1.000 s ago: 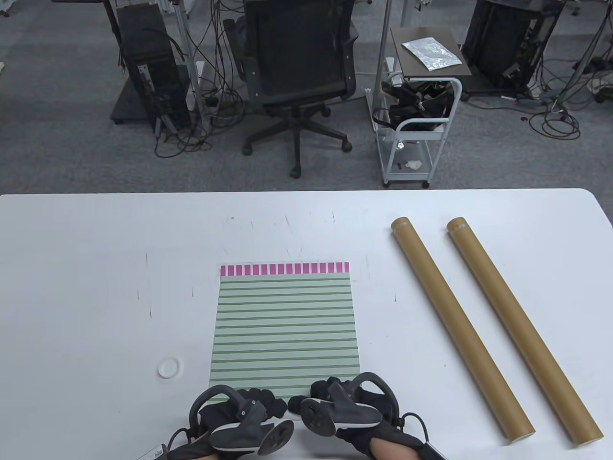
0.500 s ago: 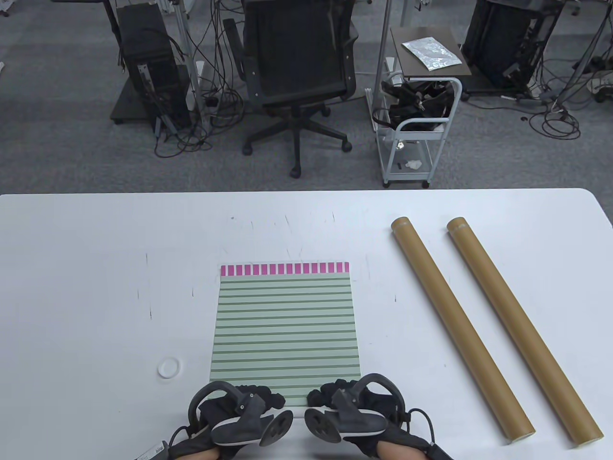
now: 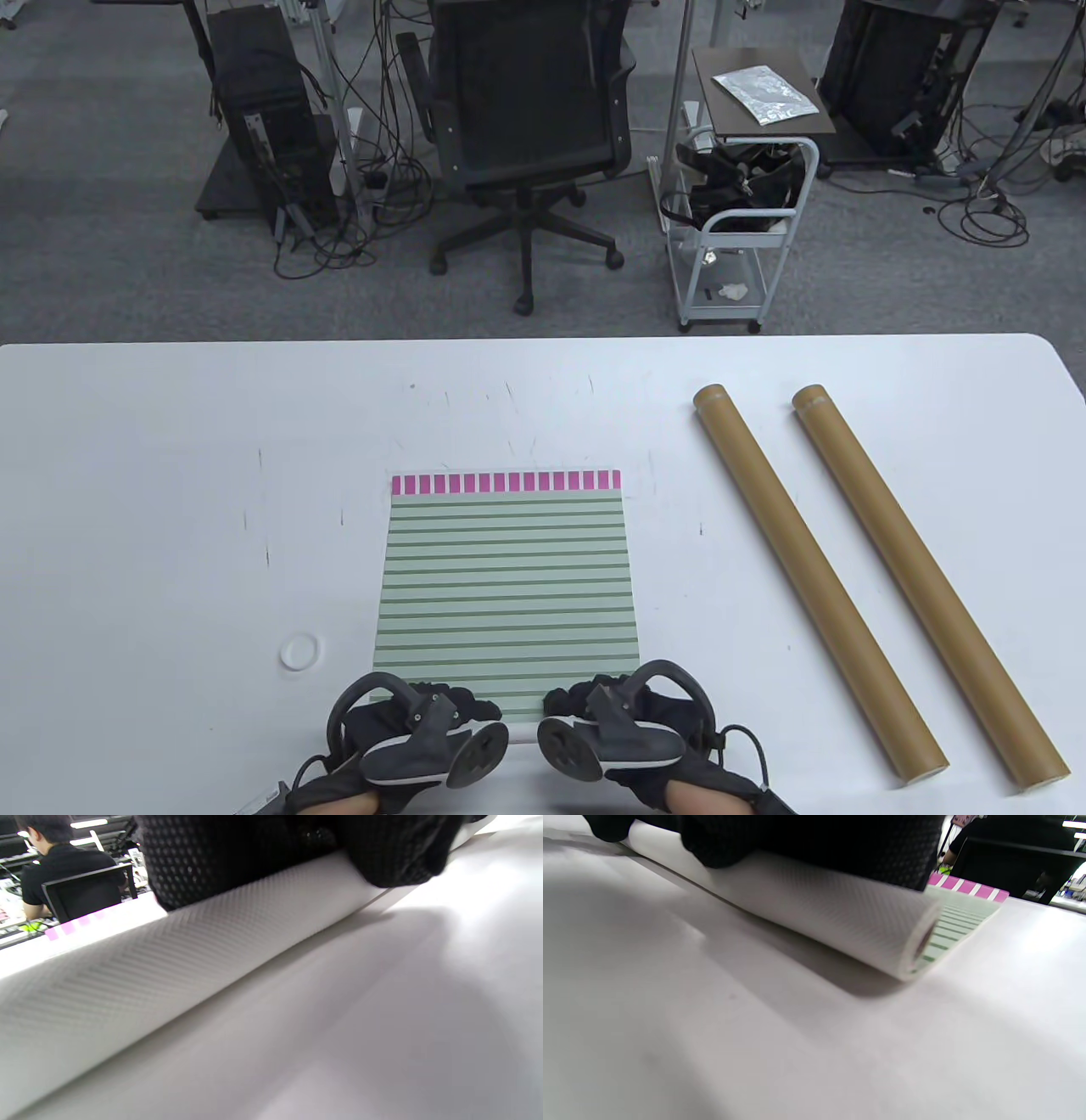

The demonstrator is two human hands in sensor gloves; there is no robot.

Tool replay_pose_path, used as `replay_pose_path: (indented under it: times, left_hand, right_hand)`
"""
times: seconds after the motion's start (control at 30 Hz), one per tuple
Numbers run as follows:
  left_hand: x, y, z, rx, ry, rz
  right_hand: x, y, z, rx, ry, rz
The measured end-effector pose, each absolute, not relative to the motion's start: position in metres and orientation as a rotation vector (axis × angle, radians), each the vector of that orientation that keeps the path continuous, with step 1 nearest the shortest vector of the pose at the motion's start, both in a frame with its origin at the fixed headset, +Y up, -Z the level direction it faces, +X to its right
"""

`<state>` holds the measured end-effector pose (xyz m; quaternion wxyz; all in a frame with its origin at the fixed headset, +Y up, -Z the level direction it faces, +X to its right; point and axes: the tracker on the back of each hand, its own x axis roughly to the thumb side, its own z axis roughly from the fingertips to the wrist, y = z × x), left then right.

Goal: Roll up mouse pads and store in mailing tubes

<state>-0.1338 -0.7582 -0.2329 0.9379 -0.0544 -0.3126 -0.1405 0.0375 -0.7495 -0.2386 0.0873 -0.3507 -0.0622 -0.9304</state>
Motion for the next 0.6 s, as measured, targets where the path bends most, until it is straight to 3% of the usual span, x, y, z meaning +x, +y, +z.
replay_pose_path:
  times: [0.33,0.6]
  left_hand:
    - [-0.130,-0.762,-0.234,-0.104,-0.614,-0.320]
    - [-0.134,-0.762,-0.251,-0.245,-0.531,-0.177]
  right_hand:
    - [0.042,-0.754,-0.244,-0.996,-0.202,-2.796]
    - [0.041,-0.755,-0.239,-0.978,-0.060,-2.777]
